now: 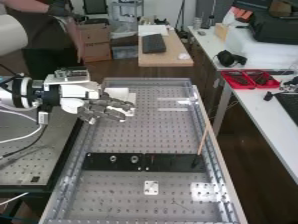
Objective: Grab the smaller nut and place it in the white container
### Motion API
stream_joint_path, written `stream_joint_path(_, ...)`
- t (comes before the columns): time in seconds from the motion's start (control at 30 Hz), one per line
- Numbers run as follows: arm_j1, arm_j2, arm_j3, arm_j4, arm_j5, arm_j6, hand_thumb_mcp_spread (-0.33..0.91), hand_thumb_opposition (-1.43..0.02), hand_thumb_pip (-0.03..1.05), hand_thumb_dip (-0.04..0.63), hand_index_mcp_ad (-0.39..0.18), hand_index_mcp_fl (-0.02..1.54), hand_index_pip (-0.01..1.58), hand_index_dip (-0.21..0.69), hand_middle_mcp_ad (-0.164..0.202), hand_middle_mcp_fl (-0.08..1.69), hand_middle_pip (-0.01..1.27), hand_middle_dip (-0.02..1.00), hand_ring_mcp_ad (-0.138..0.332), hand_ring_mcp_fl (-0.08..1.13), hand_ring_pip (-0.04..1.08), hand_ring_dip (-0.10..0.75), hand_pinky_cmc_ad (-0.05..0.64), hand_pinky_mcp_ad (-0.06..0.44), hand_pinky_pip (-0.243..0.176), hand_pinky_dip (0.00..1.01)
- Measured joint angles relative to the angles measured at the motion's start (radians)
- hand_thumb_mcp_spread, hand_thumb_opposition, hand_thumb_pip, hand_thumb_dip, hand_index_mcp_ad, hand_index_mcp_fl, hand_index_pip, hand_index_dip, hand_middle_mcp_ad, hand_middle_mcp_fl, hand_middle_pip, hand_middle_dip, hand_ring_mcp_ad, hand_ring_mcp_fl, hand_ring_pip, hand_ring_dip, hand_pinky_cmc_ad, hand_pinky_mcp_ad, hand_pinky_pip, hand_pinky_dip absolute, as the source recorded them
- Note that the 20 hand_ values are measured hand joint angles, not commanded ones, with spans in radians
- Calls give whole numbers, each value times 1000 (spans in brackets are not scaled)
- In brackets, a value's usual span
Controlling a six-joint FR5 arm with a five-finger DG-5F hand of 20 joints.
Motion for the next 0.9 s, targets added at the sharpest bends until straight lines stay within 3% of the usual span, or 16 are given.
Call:
stream_joint_path(0.53,298,-24,26,-13,88,81,611,-1004,649,267,-237,353,1475,330,68,222,124,239,108,0,99,112,325,278,-10,145)
stream_joint_path(0.9,375,-60,0,36,82,138,611,-1004,646,267,-234,349,1475,330,68,218,124,239,106,14,96,112,325,278,-10,145)
